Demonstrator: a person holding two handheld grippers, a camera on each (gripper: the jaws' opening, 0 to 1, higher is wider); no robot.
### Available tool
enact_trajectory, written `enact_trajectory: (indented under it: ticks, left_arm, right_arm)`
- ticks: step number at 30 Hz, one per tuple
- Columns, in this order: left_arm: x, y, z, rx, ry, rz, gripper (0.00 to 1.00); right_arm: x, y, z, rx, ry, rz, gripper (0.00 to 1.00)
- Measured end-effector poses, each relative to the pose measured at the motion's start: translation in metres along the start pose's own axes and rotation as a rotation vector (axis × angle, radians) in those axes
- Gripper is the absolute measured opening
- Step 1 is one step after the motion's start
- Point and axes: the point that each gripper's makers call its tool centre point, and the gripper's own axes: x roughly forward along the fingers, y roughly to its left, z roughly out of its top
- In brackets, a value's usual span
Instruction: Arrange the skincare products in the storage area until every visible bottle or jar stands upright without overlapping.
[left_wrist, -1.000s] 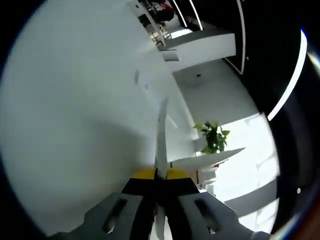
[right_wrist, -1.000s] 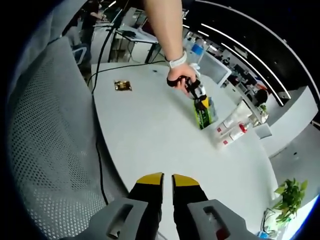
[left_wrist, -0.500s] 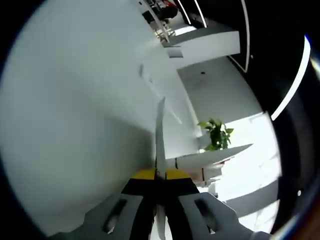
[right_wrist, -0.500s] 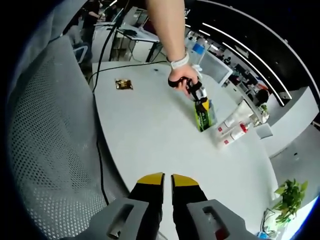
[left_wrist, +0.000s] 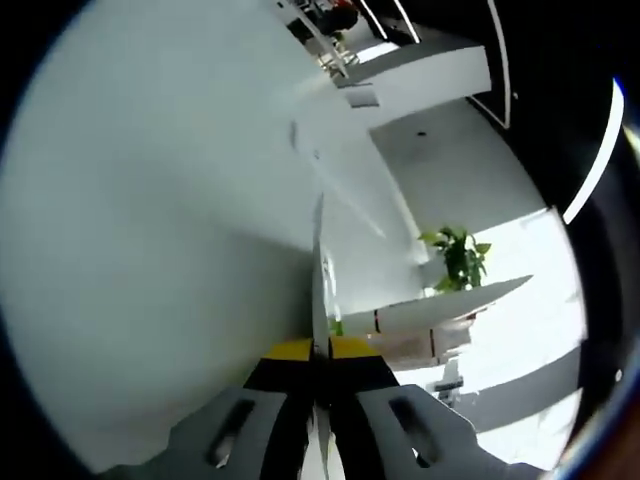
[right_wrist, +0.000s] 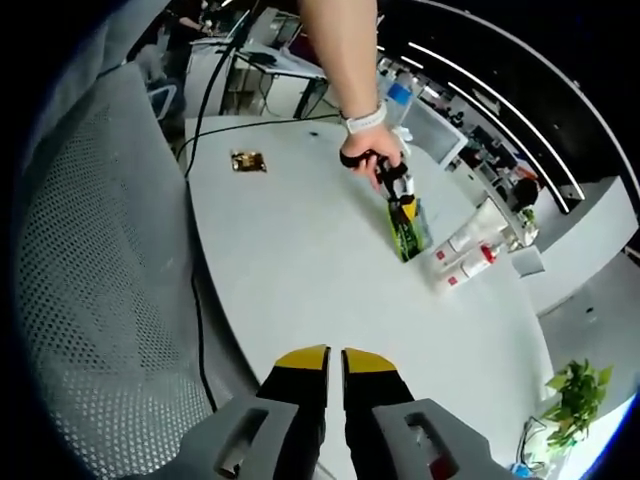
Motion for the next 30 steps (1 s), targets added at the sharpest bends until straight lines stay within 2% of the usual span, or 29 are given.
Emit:
enact_trajectory:
  ticks: [3, 6, 11, 18, 25, 30]
  left_arm:
    - [0.001, -0.002, 0.0, 0.013, 0.002, 0.01, 0.0]
    - [0.001, 0.004, -0.001, 0.06, 0.025, 0.076, 0.03]
    - [0.003, 0.004, -0.005, 0.147, 0.064, 0.128, 0.06]
    - [0.003, 0.007, -0.008, 0.199, 0.102, 0.154, 0.1]
    - [-0.001, 0.012, -0.001, 0.22, 0.09, 0.171, 0.15]
    - [-0.004, 0.014, 0.009, 0.272, 0.098, 0.21, 0.22]
  right_arm:
    - [0.0, 0.0, 0.0, 0.0, 0.001, 0.001, 0.0]
    - [0.0, 0.0, 0.0, 0.0, 0.002, -0.001, 0.0]
    - [0.001, 0.001, 0.0, 0.0, 0.003, 0.002, 0.0]
    - [0.001, 0.002, -0.001, -0.003, 0.007, 0.008, 0.0]
    - [0.001, 0.0, 0.0, -0.002, 0.004, -0.002, 0.0]
    - [0.001, 0.001, 0.0, 0.001, 0.004, 0.003, 0.0]
